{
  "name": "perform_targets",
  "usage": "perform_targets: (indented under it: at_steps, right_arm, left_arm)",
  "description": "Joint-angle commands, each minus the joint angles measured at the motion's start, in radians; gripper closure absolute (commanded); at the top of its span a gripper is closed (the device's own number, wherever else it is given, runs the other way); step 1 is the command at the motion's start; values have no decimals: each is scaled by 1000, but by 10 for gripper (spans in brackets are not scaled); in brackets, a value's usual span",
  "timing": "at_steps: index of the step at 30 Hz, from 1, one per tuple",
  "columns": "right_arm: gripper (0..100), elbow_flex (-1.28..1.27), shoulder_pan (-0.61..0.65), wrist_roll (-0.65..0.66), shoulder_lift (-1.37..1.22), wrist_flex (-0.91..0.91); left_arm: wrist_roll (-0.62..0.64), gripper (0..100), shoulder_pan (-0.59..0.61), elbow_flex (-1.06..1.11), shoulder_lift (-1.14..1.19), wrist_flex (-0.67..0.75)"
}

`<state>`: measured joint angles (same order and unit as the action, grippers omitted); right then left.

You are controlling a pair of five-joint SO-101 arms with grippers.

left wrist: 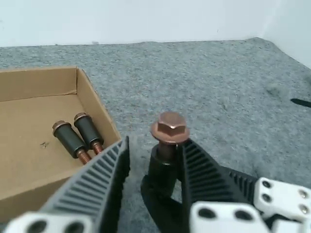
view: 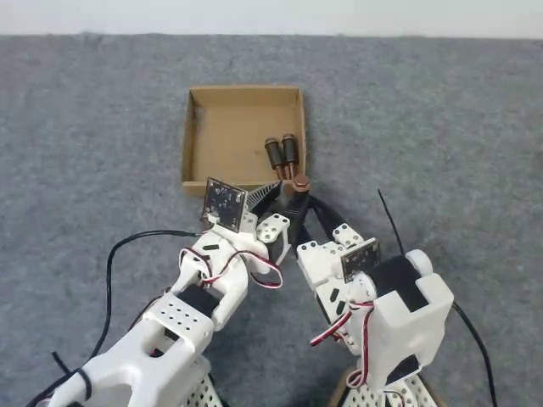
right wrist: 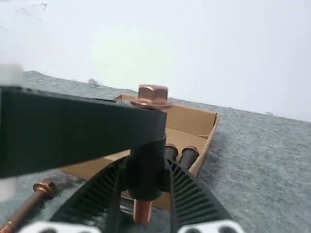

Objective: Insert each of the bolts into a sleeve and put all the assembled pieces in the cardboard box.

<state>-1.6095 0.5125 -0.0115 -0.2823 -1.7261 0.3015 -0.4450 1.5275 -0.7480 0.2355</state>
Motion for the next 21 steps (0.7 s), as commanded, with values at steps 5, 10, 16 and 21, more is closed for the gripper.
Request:
perform_targets:
  at_steps: [5, 10, 16, 21]
  right_arm:
    - [992, -21, -21, 11, 19, -31]
    - [992, -21, -25, 12, 19, -31]
    - [992, -21, -38, 12, 19, -31]
    - [992, -21, -38, 12, 19, -31]
  left_arm:
    - [-6, 845, -8, -22, -23, 20]
    - [-9, 844, -32, -41, -23, 14]
    - [-11, 844, -34, -45, -23, 3]
    - [-11, 844, -34, -85, -25, -91]
